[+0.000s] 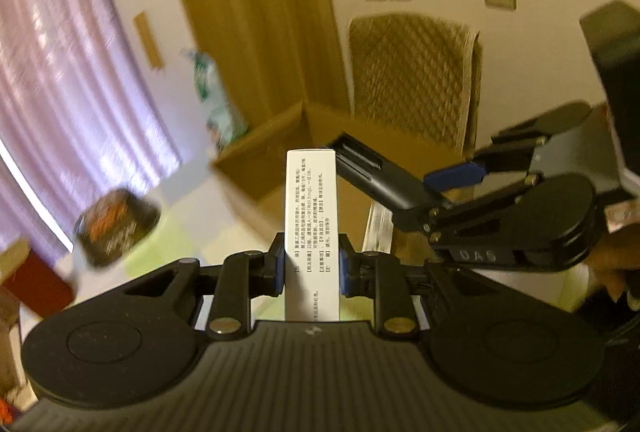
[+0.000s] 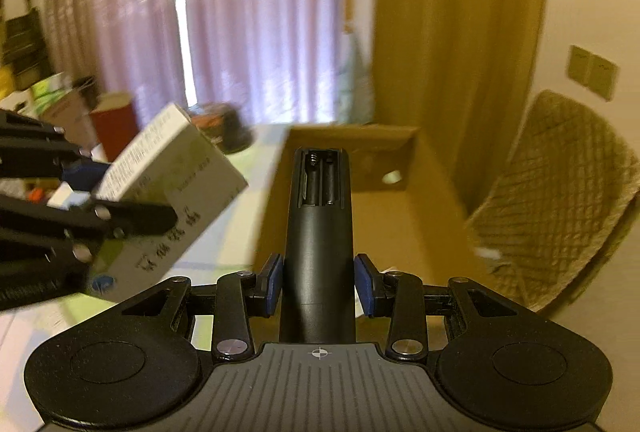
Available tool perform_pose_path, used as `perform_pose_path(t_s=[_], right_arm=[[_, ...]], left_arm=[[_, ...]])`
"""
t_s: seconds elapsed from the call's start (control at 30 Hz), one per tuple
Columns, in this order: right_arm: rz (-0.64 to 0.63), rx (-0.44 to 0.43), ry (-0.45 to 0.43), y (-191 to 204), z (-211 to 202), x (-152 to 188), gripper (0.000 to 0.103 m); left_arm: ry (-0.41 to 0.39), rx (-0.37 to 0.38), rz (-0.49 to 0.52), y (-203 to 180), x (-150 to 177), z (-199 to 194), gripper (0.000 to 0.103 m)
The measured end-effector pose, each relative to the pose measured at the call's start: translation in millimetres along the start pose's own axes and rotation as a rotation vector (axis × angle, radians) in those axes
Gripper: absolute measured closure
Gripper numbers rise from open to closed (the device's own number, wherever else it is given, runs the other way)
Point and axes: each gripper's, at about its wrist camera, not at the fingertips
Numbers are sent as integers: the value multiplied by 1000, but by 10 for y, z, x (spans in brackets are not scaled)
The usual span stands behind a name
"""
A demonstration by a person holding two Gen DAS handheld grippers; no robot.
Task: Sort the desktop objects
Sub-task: 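Carry the black tube with the right tool while the left carries the white box to the cardboard box, then open both tools to drop the tube and white box into the cardboard box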
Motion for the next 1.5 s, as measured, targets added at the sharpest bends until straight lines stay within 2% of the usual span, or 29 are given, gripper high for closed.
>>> perform_pose_path(t_s=[0.1, 0.2, 0.43, 0.5, 0.53, 0.57, 0.6, 0.83, 1.17, 1.33, 1.5], right_arm=[[21, 34, 2, -293, 139, -116, 66], [48, 47, 25, -529, 321, -178, 66], [101, 47, 102, -768, 714, -148, 66], [111, 44, 119, -786, 784, -98, 66], [111, 43, 126, -780, 822, -86, 66], [104, 44, 130, -771, 853, -73, 66], [97, 45, 132, -769, 875, -61, 66], [78, 35, 153, -654, 985, 9, 66], [72, 9, 151, -555, 1230, -11, 66], [88, 24, 118, -578, 1142, -62, 66], [77, -2, 27, -418, 798, -138, 66]], left_arm=[[-33, 27, -10, -44, -333, 295, 83], [-30, 65, -38, -90, -541, 675, 83], [65, 79, -85, -149, -481, 1451, 83], [78, 71, -96, -123, -421, 1544, 82], [84, 67, -102, -107, -392, 1587, 80], [88, 62, -106, -88, -365, 1621, 73], [83, 58, -107, -58, -347, 1607, 68], [41, 16, -128, 222, -235, 1339, 66], [75, -25, -174, 490, 115, 1040, 65], [75, -39, -213, 600, 310, 843, 62], [92, -95, -235, 761, 658, 486, 58]])
Point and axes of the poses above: each gripper's, at about its wrist camera, not at the fingertips, and z roughly the way its jaws point, y to its left, x to its underside, and after that the axes turned 4 degrees about -z, right-handed
